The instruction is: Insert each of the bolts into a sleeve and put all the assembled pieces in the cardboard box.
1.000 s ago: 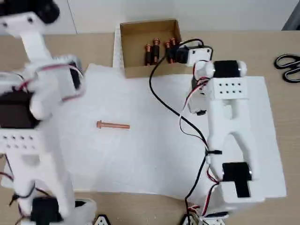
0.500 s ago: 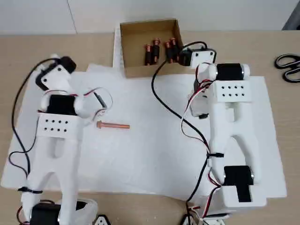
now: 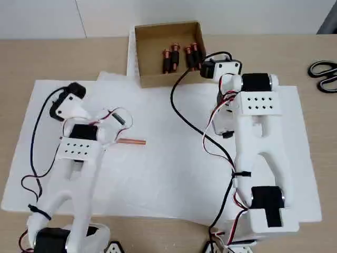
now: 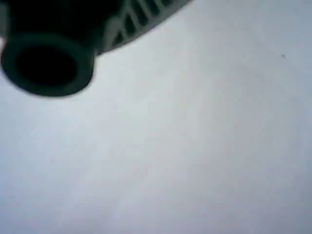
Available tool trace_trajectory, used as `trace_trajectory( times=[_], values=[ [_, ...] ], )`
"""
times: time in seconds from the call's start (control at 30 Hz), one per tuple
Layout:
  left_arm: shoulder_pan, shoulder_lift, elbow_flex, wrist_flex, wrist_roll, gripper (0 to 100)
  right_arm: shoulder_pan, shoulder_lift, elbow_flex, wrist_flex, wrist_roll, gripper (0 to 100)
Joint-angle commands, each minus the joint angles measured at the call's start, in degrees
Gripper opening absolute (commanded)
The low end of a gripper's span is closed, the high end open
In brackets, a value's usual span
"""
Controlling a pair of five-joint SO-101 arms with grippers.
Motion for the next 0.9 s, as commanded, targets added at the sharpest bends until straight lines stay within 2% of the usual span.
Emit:
trace_trajectory(
  times=[0.0, 0.5, 0.87],
  values=[
    [0.2, -1.8, 3.0, -3.8, 0.4, 8, 0.1, -3.3, -0.3, 0.2, -0.8, 0.4],
    [0.3, -1.8, 11.7, -13.3, 3.1, 8, 0.1, -3.3, -0.3, 0.2, -0.8, 0.4],
    [0.3, -1.7, 12.3, -13.8, 4.7, 8, 0.1, -3.3, -0.3, 0.2, -0.8, 0.4]
  ],
)
